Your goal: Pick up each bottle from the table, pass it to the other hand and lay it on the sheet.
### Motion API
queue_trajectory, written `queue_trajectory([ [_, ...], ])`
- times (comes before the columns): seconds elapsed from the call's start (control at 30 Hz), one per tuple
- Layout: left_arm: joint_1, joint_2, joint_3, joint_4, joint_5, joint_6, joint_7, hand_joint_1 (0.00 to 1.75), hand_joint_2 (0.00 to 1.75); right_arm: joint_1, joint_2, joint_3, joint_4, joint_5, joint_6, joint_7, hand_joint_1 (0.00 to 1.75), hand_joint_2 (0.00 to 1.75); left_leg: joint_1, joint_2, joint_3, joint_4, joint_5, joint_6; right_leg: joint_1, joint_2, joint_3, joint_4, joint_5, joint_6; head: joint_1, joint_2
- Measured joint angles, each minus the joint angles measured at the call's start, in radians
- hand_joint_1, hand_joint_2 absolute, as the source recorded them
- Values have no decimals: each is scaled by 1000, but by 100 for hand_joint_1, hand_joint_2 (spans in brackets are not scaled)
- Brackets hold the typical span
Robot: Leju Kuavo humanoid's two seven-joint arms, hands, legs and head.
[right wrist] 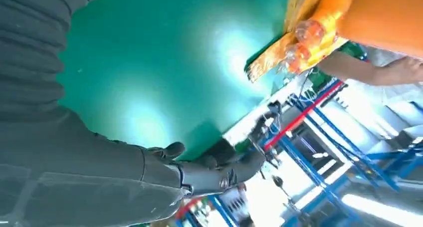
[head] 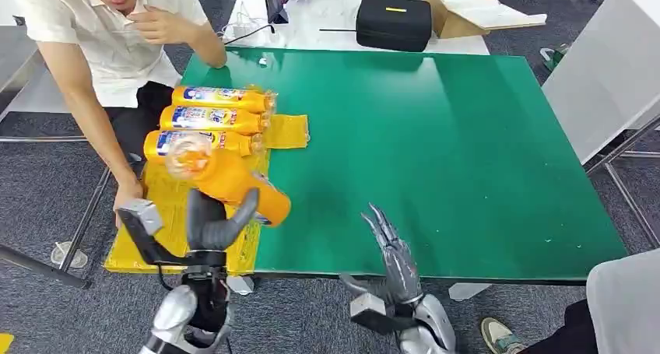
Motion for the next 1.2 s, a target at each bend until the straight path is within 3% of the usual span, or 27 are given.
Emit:
queue_trajectory([
  [0.03,3,0,19,-14,15,-6,5,175,175,12,-3,0,-17,-2,-7,0,0,0,0,0,0,0,0,0,0,0,0,0,0,0,0,0],
  [0.23,11,-2,88,-51,17,10,10,175,175,33,-15,12,-68,-17,-60,-2,0,0,0,1,0,0,1,0,0,0,0,0,0,0,0,0],
  [0.37,-23,13,84,-3,-404,262,-8,175,175,33,-16,22,-93,-29,-69,-2,0,0,0,0,0,0,1,0,0,0,0,0,1,0,0,0],
  [0.67,-52,36,81,72,-482,301,-6,175,175,33,-20,34,-109,-34,-71,-2,0,0,0,1,0,0,1,0,0,0,0,0,1,0,0,0],
  [0.77,-72,43,67,109,-641,342,53,175,175,31,-22,37,-111,-44,-71,-2,0,0,0,1,0,0,1,0,0,0,0,0,1,0,0,0],
  [0.87,-140,62,28,244,-982,381,152,175,175,5,-24,57,-111,-74,-70,-2,0,0,0,1,0,0,2,0,0,0,0,0,1,0,0,0],
  [0.97,-225,76,-13,416,-1182,364,214,175,175,-25,-26,80,-111,-100,-69,-2,0,0,0,1,0,0,4,-1,0,0,0,0,4,-2,0,0],
  [1.2,-342,117,-62,647,-1329,212,316,175,175,-39,-27,118,-111,-137,-69,-2,0,0,0,2,0,0,5,-1,0,1,-1,1,4,-2,0,0],
])
